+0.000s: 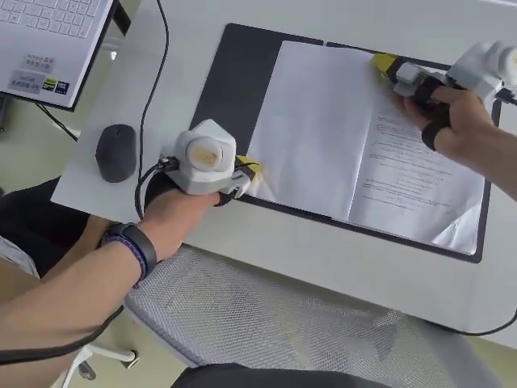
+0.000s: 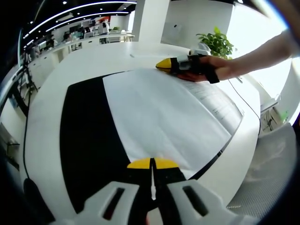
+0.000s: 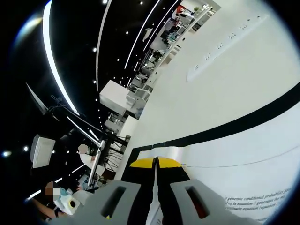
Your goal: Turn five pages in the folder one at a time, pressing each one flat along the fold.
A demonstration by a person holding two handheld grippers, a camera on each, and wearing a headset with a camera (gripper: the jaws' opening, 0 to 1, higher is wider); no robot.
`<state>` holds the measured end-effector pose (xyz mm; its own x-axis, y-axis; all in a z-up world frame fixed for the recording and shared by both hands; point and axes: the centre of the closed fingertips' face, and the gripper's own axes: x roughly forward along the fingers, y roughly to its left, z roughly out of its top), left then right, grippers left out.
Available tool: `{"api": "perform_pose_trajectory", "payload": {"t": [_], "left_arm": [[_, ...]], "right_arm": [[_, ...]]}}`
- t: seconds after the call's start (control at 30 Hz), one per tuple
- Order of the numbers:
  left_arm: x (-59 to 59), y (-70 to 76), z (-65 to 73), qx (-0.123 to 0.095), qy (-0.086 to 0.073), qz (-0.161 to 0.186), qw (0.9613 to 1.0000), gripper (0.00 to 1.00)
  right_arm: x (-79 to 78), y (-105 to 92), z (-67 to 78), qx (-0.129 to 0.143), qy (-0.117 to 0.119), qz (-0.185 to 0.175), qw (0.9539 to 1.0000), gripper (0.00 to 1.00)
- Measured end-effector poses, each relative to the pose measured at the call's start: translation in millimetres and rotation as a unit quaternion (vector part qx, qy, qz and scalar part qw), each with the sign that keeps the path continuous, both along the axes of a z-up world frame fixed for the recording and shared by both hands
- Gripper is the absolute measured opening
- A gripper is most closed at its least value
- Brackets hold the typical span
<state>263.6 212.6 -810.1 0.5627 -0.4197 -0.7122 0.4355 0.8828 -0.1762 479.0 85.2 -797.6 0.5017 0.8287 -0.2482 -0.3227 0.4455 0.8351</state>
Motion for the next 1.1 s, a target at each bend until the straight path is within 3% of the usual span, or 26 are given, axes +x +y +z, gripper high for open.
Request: {"api": "perform_pose_trajectory", "payload": {"t": [0.4,0.63,0.93,1.03,1.1], "left_arm": [[-0.4,-1.1,0.1,-0.003,-0.001,0.002,1.0000,0.00],[-1.1,-1.6,0.8,-0.003,-0.003,0.000,1.0000,0.00],[-2.0,-2.3,2.3,-0.004,-0.003,0.000,1.0000,0.00],[-2.2,-2.3,2.6,-0.004,-0.003,0.000,1.0000,0.00],[-2.2,-2.2,2.7,-0.004,-0.004,0.000,1.0000,0.00]], "right_arm": [[-53.1,6.2,11.5,0.000,-0.003,0.039,0.9992,0.00],[-62.5,1.9,6.9,0.001,-0.002,0.060,0.9982,0.00],[-112.1,5.2,8.4,0.006,0.002,0.087,0.9962,0.00],[-117.7,2.3,1.7,0.007,0.004,0.094,0.9955,0.00],[-130.9,4.0,1.3,0.008,0.007,0.102,0.9947,0.00]]}}
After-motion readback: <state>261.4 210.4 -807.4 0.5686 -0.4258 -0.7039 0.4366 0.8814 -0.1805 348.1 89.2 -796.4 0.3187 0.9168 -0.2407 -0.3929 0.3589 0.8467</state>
